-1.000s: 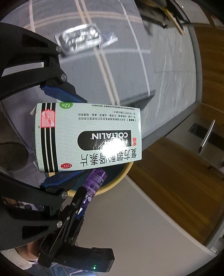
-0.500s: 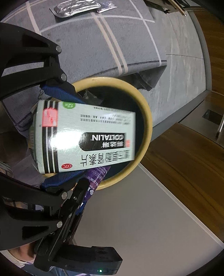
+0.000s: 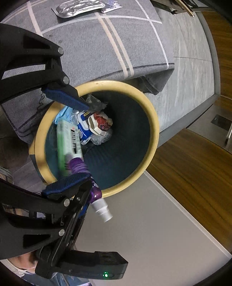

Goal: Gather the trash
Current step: 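Open both grippers over the bin to drop the box and bottle, then move both open grippers back over the foil pack and sachet, then grasp the silver foil pack with the left gripper while the right grasps the foil sachet, then carry the foil pack and sachet over the bin with both grippers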

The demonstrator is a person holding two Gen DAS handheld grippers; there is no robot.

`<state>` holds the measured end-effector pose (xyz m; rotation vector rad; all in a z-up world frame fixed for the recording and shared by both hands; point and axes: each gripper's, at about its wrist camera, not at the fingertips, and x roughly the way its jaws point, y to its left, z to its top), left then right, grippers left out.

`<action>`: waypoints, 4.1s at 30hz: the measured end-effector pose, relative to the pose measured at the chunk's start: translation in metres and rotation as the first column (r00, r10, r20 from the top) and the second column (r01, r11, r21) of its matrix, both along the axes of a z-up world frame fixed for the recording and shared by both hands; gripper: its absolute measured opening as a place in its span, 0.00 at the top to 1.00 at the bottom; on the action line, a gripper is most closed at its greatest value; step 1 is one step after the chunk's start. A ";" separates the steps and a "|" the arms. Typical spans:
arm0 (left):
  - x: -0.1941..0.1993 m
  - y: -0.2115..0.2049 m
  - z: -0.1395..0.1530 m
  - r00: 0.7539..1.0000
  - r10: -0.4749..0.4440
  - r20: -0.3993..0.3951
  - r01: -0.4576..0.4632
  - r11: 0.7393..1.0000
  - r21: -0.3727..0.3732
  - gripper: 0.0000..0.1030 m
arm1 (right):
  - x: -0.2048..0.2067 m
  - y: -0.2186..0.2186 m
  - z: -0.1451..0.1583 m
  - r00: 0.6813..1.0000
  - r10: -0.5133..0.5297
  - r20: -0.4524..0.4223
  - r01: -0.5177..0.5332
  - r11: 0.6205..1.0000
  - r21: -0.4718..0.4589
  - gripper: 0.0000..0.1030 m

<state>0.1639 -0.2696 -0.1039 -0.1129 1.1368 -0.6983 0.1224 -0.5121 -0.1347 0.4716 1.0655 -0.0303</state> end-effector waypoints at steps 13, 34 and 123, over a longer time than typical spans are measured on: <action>0.000 0.030 0.022 0.995 0.058 0.082 -0.060 0.998 0.022 0.17 | -0.001 0.010 0.019 0.997 0.007 0.079 -0.006 1.000 -0.011 0.25; 0.010 0.166 -0.002 0.939 0.305 0.159 -0.336 0.911 0.238 0.06 | 0.005 0.045 0.035 0.993 0.058 0.100 -0.057 0.998 -0.021 0.08; 0.007 0.283 -0.046 0.897 0.420 0.138 -0.441 0.829 0.345 0.32 | 0.091 0.292 0.004 0.802 0.596 0.046 -0.564 0.780 -0.270 0.69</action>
